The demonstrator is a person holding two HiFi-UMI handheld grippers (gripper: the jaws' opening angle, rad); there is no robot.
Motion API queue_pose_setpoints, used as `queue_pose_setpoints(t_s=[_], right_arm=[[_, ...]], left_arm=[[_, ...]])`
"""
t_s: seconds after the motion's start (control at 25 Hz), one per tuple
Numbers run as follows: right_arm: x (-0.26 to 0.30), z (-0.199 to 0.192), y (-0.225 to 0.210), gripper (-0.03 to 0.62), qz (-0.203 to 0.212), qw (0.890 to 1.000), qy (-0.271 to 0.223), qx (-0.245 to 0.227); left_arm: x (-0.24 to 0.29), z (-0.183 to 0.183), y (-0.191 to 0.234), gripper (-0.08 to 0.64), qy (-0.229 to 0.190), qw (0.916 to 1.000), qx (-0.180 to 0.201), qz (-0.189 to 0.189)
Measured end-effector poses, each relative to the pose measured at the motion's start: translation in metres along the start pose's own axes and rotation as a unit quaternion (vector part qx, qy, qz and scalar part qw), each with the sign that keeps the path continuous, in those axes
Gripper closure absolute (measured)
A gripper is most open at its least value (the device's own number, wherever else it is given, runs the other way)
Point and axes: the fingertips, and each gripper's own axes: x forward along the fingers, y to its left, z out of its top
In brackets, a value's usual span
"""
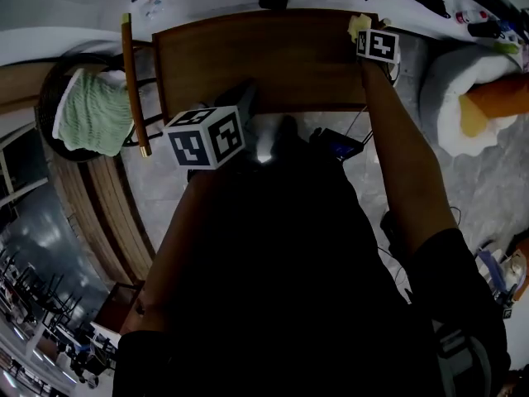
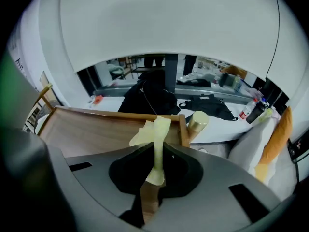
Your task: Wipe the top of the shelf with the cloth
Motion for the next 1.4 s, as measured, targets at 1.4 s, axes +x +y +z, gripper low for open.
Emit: queue_pose_setpoints(t_s=[1.4], right_arm=[[-0.435,0.100,0.259,0.548,0.534,0.736,-0.394,-0.137]], left_arm=[[-0.199,0.093,-0.077,0.549,-0.257,0.9143,0.139,-0.281]])
